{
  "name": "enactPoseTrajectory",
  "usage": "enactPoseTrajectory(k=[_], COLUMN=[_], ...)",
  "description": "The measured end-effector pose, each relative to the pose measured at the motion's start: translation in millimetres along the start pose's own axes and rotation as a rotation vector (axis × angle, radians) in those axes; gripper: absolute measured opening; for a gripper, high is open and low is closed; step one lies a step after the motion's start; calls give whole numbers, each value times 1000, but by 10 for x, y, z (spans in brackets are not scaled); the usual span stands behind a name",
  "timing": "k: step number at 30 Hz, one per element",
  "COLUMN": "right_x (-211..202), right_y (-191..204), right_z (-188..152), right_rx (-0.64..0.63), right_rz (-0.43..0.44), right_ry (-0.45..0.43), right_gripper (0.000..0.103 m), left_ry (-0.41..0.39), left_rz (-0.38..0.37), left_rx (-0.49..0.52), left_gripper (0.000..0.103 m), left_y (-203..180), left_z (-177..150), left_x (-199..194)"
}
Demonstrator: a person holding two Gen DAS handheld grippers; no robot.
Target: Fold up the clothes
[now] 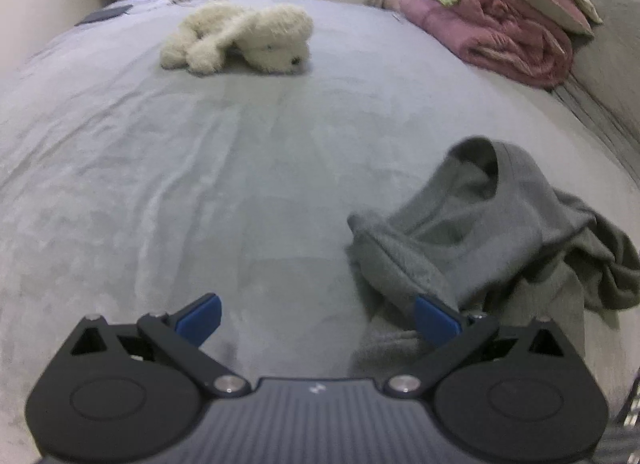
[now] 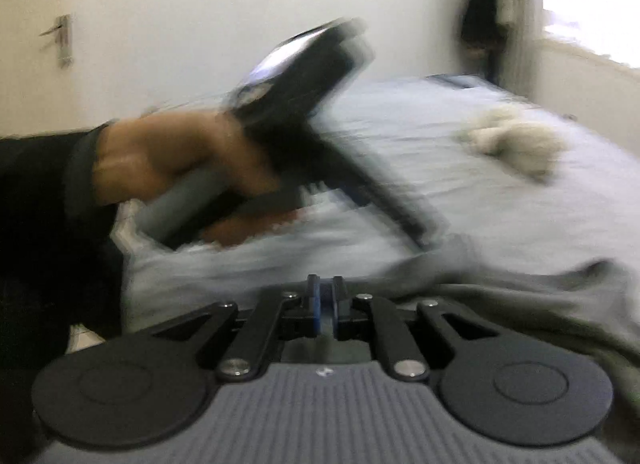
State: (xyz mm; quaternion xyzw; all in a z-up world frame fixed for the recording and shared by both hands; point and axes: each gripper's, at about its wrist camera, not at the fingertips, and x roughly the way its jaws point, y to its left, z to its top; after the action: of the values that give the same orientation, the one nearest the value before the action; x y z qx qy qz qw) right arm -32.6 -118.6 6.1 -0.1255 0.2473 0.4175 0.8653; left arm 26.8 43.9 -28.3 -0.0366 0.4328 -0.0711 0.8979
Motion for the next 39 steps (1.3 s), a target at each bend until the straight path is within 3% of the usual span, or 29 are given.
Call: enactPoseTrajectory(k=[3,5,12,16,20,22,30,35,36,38,39], right_x=[-180,-270,-303,-240,-128,-148,-391,-431,-436,-425,-408], right_y=[-438,-719,-1253,-1440,-1413,-1406,-1350,-1413,-1435,-1480,-1499], right_z=[-39,-77,-322,-494,-543,-540,-401,-399,-404,-422,-428], right_rx=[114,195,338,343,300,305,335,355,367,383,384], right_rz=[-203,-334,-662,-713,-734,-739,-811,-866,-857,-825,-808], right_ry=[4,16,124,209,264,264,137,123,119,126,132], right_gripper=[35,36,36,39,36,0,0,0,5,28,53], left_ry=[5,5,-29,-42,-42,-44,-61,-104,-117,-128,-119], left_rz=[-11,-10,-10,9,28,19,25,-54,-83,-142,-171], left_rx=[18,34,61,85,107,102,111,87,83,70,57], left_gripper=[103,103,103,103,103,103,103,103,103,103,103], left_y=[-53,-79,-180,-234,-262,-251,-243,-237,-246,-264,-277], left_z=[-23,-44,-39,-28,-24,-21,-36,-38,-42,-49,-59], left_x=[21,39,11,-4,18,12,-60,-227,-264,-302,-274])
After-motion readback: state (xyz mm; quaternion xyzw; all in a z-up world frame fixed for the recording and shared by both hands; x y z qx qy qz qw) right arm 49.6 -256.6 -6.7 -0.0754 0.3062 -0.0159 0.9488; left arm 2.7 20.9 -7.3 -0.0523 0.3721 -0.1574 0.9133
